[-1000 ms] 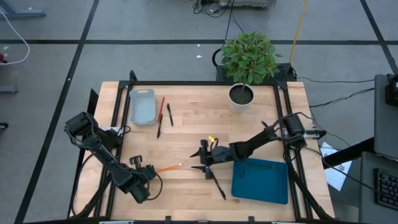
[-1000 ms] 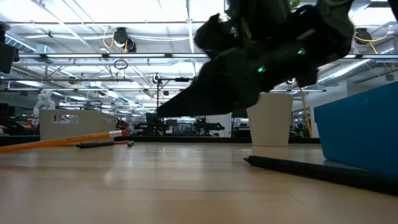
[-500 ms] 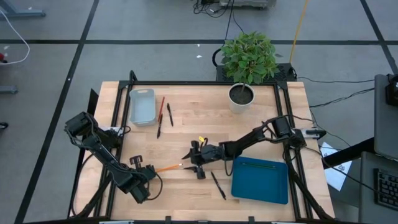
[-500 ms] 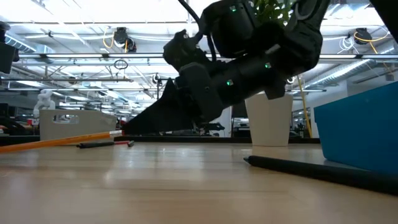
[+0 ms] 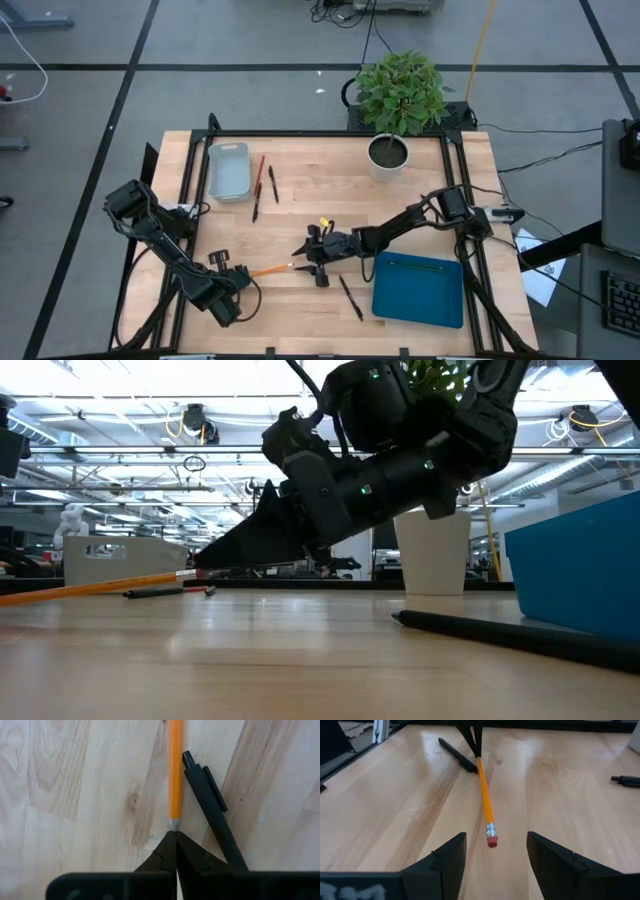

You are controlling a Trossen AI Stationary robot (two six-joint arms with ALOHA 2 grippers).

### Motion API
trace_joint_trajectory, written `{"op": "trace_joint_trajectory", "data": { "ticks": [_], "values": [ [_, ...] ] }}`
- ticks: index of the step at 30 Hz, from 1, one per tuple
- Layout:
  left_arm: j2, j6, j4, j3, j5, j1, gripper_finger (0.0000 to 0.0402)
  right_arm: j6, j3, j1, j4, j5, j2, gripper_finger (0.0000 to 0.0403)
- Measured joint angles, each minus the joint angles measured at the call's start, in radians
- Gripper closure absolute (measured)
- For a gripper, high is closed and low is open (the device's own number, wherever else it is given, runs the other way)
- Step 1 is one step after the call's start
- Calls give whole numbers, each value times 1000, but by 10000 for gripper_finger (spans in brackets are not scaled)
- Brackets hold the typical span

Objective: Sort pens & pencils
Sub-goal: Put the yellow pencil into the blue bin

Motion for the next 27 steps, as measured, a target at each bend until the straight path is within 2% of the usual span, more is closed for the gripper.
{"op": "trace_joint_trajectory", "data": {
  "ticks": [6,19,23,27],
  "values": [
    [0,0,1,0,0,0,401,24,4,0,41,0,39,239],
    [0,0,5,0,-4,0,401,4,56,0,33,0,75,271],
    [0,0,5,0,-4,0,401,3,56,0,22,0,75,306],
    [0,0,5,0,-3,0,401,0,56,0,22,0,75,361]
  ]
}}
